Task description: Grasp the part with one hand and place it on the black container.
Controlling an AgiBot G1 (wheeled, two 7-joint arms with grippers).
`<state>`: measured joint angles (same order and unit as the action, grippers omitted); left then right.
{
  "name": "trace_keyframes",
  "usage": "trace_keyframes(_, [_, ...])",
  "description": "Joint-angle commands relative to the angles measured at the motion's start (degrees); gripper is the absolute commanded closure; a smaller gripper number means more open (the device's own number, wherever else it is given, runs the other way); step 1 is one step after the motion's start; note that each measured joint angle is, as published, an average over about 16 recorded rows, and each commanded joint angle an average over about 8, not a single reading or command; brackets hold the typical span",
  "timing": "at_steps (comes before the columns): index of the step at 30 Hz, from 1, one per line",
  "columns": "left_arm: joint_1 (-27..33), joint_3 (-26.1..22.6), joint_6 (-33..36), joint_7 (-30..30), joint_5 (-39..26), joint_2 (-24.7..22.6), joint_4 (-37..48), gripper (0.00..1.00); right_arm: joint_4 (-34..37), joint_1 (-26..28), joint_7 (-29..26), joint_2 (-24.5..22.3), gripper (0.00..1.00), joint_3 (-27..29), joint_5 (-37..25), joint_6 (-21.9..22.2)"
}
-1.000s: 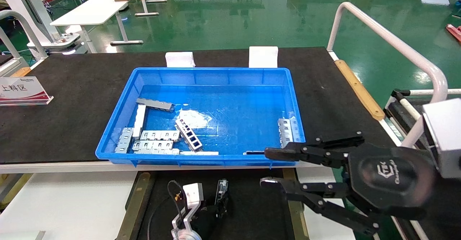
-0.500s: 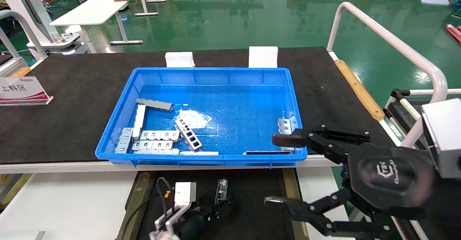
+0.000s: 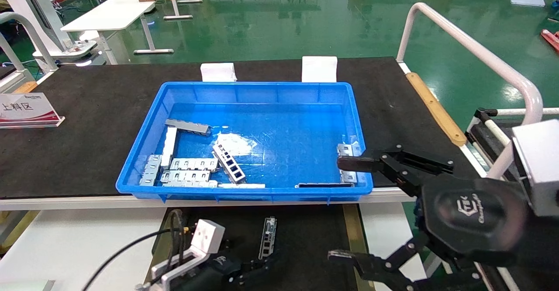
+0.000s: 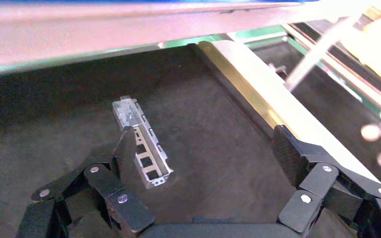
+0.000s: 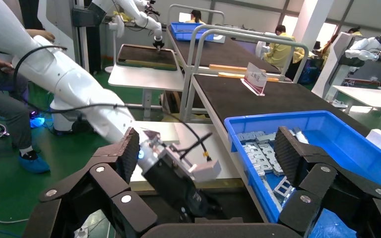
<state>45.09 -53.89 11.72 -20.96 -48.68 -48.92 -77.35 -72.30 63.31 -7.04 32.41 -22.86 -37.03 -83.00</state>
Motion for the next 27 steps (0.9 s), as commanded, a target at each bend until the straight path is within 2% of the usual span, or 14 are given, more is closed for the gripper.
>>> trace_keyframes(1, [-0.3, 2.3, 3.93, 1.44, -0.25, 1.47, -0.21, 0.0, 0.0, 0.0, 0.0, 0.0, 0.0, 0.0, 0.0, 0.0])
trace_keyframes(8, [-4.49, 13.37, 20.66, 14.69, 6.01, 6.49, 0.34, 0.0, 0.0, 0.0, 0.0, 0.0, 0.0, 0.0, 0.0, 0.0])
trace_keyframes(14, [-6.72, 19.73, 32.68, 25.31, 10.79, 9.07, 1.71, 0.0, 0.0, 0.0, 0.0, 0.0, 0.0, 0.0, 0.0, 0.0])
trace_keyframes(20, [-5.78, 22.39, 39.82, 30.05, 12.54, 11.13, 2.57, 0.0, 0.0, 0.0, 0.0, 0.0, 0.0, -0.01, 0.0, 0.0])
trace_keyframes(27, [-4.36, 24.26, 44.61, 31.75, 13.98, 13.88, 2.63, 0.0, 0.0, 0.0, 0.0, 0.0, 0.0, -0.01, 0.01, 0.0])
